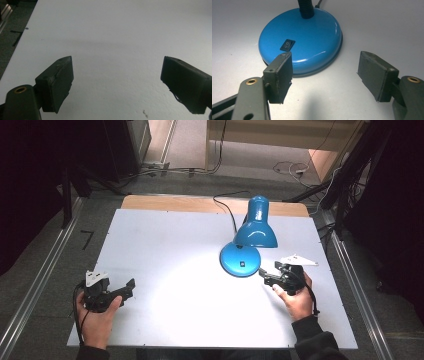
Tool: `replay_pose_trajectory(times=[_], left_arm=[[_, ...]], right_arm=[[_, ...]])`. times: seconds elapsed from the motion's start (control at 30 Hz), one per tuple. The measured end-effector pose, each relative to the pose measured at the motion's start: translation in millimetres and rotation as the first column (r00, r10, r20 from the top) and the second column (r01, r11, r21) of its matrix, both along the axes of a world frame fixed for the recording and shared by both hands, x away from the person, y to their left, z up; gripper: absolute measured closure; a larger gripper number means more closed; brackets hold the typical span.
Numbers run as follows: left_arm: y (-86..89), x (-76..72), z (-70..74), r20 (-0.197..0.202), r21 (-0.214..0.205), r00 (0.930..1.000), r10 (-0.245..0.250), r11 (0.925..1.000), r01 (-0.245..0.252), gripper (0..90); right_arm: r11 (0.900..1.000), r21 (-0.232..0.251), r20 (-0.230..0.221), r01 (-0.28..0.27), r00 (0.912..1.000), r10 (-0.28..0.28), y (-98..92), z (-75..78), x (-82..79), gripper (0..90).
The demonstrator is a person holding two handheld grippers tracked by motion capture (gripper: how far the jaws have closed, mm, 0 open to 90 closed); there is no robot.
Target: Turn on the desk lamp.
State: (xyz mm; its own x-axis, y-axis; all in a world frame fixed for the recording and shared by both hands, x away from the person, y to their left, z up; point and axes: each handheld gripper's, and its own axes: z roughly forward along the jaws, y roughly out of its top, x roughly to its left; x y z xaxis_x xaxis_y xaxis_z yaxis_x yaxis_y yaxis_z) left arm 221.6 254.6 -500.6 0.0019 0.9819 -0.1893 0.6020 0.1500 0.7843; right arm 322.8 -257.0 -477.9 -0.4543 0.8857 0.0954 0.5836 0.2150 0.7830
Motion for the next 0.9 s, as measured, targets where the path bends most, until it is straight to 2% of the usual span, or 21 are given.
replay_pose_trajectory(times=[0.9], left_arm=[[-0.3,0.1,-0.1,-0.002,0.0,1.0,-0.001,1.0,0.001,12.1]], right_arm=[[0.9993,0.006,0.007,0.037,0.9993,-0.037,-23.9,3.4,-8.2,26.7]])
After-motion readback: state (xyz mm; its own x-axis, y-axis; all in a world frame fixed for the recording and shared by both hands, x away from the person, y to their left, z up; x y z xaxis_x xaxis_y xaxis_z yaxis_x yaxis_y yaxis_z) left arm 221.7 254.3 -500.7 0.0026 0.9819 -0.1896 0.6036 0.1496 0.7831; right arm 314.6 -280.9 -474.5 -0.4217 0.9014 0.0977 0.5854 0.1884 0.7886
